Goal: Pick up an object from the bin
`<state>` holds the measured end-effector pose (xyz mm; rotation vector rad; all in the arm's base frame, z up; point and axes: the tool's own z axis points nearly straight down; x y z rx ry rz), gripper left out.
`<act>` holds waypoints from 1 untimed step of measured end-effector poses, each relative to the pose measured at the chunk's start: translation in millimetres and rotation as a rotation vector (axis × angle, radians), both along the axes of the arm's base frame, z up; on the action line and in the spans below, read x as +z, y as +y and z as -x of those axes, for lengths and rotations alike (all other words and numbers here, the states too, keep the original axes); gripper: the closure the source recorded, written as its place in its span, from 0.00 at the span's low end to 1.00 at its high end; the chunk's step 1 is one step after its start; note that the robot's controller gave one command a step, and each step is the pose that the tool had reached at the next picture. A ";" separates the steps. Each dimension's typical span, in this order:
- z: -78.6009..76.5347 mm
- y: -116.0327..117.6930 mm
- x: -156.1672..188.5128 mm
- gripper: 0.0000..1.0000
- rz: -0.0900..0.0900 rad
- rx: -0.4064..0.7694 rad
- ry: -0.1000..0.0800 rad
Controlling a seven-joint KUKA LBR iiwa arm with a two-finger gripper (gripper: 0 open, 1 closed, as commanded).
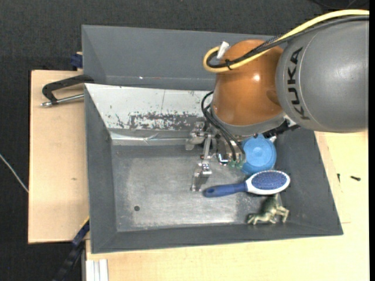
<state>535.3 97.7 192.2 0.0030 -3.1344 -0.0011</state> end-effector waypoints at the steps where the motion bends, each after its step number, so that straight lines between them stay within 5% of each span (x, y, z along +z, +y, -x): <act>1: 13.7 -71.5 -52.8 0.00 0.004 0.026 -0.003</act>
Offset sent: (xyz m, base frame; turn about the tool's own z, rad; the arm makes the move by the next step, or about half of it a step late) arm -0.0128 -0.0673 -0.0503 -0.0321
